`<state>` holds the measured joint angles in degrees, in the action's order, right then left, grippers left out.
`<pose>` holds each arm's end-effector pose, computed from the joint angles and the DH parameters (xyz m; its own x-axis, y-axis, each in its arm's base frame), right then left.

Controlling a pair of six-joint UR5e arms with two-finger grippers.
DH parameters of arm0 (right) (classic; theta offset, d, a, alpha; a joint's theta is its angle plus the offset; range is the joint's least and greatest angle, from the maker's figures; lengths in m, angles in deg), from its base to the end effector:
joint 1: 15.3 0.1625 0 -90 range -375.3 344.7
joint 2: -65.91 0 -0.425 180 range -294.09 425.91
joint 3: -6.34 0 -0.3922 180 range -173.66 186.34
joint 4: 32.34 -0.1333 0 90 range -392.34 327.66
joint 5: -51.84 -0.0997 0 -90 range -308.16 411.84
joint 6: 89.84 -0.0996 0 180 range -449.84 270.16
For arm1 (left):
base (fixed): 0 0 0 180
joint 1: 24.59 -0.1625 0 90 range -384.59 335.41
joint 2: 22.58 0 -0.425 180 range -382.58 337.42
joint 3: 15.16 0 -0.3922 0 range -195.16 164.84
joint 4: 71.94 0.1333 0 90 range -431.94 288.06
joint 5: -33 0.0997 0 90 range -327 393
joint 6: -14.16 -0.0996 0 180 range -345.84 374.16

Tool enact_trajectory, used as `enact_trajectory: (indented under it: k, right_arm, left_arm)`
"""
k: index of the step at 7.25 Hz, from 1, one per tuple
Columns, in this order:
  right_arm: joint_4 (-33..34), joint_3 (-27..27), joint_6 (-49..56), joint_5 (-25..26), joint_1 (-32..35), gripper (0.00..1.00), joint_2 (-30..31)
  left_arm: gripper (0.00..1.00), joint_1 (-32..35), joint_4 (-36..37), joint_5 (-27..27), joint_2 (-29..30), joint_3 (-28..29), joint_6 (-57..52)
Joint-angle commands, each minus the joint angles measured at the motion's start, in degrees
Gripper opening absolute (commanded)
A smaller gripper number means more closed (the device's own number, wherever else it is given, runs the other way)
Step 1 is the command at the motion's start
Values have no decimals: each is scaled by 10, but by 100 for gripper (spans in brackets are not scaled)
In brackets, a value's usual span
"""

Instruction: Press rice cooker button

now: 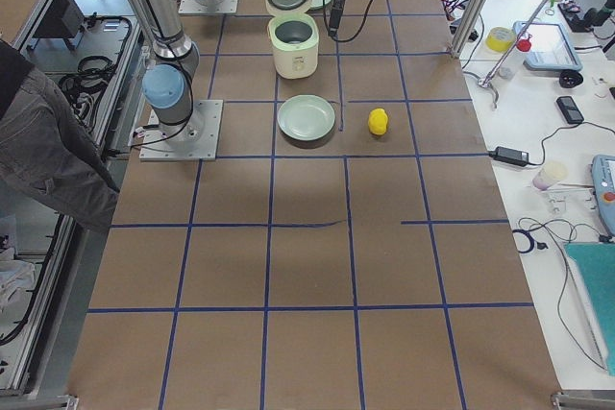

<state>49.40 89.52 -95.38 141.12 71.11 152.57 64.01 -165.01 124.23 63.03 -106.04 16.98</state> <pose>0.1025 -0.5147 0.5030 -0.9872 0.1594 -0.0044 0.1584 0.9838 0.0841 -0.1199 -0.4625 0.5115 -0.9971 -0.0737 -0.0211 -0.0736 0.9973 -0.0087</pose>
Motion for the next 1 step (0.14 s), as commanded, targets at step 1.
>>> enact_trajectory:
  k: [1]
  right_arm:
    - [0, 0, 0, -1, 0, 100, 0]
  left_arm:
    - [100, 0, 0, 0, 0, 0, 0]
